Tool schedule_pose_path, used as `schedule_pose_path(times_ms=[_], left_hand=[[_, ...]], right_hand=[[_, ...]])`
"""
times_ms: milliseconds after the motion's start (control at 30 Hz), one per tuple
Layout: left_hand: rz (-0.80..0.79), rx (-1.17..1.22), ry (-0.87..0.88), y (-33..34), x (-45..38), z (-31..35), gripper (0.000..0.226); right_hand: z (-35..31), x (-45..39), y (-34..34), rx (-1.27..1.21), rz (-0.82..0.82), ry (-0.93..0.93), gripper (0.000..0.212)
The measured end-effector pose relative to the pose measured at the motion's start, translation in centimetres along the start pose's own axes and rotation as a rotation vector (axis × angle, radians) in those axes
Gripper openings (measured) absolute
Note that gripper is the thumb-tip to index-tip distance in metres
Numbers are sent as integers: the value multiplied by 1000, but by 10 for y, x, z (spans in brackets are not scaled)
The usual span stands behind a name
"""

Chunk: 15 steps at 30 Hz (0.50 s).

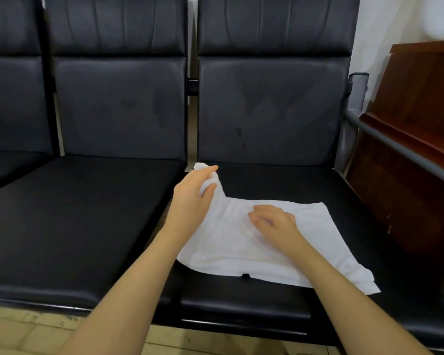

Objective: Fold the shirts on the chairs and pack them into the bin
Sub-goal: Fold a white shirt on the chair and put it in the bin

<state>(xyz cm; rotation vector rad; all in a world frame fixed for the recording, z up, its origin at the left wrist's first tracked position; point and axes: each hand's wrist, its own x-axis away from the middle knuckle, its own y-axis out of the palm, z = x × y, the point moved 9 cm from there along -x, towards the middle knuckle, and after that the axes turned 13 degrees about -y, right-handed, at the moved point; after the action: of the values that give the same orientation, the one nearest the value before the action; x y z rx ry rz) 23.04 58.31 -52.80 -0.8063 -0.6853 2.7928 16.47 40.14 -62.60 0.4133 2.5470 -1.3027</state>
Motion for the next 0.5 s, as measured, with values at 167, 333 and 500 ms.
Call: schedule_pose_path(times_ms=[167, 333, 500], left_hand=[[-48, 19, 114, 30, 8, 36, 34], [-148, 61, 156, 77, 15, 65, 29], [-182, 166, 36, 116, 21, 84, 23]], right_hand=[[19, 14, -40, 4, 40, 33, 20], [58, 45, -74, 272, -110, 209, 36], [80, 75, -78, 308, -169, 260, 42]])
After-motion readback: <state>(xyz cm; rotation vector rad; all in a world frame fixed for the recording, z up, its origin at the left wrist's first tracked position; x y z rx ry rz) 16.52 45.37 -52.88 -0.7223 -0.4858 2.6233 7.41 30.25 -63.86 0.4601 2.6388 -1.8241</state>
